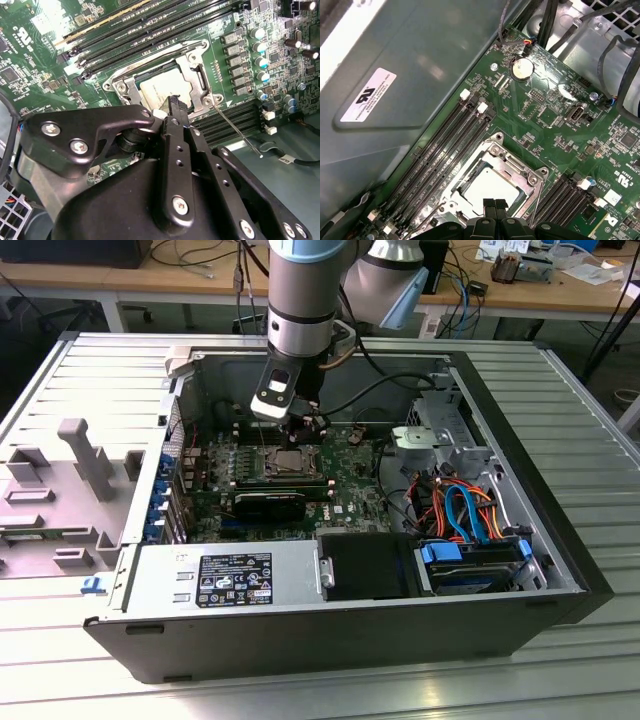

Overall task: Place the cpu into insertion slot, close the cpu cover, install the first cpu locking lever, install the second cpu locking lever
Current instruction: 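Install the first cpu locking lever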

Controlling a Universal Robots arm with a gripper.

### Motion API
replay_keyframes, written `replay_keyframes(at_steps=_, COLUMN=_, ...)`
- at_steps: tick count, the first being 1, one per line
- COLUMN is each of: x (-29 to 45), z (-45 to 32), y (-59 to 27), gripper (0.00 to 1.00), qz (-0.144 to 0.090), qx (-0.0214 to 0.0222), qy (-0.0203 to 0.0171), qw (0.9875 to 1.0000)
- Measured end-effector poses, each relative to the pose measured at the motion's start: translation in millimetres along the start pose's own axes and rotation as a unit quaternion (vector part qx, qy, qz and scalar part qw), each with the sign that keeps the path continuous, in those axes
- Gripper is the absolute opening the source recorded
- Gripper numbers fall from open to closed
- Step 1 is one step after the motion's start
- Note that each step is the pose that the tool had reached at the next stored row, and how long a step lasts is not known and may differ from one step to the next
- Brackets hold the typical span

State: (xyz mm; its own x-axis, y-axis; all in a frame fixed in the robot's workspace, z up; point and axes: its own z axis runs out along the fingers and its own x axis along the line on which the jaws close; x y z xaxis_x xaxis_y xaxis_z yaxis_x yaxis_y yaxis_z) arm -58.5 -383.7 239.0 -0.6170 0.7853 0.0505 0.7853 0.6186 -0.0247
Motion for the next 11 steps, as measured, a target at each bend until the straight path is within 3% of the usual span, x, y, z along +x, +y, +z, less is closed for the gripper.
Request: replay_keyframes(at_steps=11, x=0.0, z=0.0, y=0.0, gripper=0.11, qz=-0.008, qx=0.0004, qy=-0.0002, qw=1.0000)
